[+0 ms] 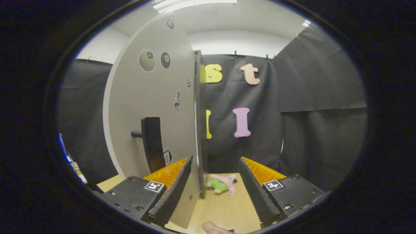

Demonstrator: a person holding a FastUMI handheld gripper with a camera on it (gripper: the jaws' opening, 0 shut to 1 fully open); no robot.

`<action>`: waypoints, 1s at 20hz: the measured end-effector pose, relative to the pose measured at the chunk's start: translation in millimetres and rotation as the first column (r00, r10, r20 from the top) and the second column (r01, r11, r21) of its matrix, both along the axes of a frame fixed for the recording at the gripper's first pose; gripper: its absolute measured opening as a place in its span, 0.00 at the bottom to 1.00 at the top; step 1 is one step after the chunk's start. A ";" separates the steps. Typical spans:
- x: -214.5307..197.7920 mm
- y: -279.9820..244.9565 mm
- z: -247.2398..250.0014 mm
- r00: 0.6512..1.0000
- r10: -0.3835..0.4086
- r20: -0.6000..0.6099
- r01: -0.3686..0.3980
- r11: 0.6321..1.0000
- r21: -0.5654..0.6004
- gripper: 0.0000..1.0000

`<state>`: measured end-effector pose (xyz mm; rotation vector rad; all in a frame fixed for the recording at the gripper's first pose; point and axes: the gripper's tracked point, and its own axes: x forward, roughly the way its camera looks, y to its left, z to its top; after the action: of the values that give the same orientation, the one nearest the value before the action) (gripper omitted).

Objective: Open the shoe cabinet door, grab the shoes and put them into the shoe cabinet, then close the shoe cabinet door.

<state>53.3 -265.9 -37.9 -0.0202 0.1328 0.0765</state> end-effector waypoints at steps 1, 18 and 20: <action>-0.3 7.3 -1.3 1.000 0.004 -0.004 -0.004 1.000 -0.003 0.96; 0.0 90.0 -10.8 0.999 -0.040 -0.016 0.040 0.999 0.002 0.96; 0.4 101.3 -12.9 0.999 -0.039 -0.020 0.039 0.999 -0.002 0.96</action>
<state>53.6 -164.6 -50.8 -0.0180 0.1535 0.0376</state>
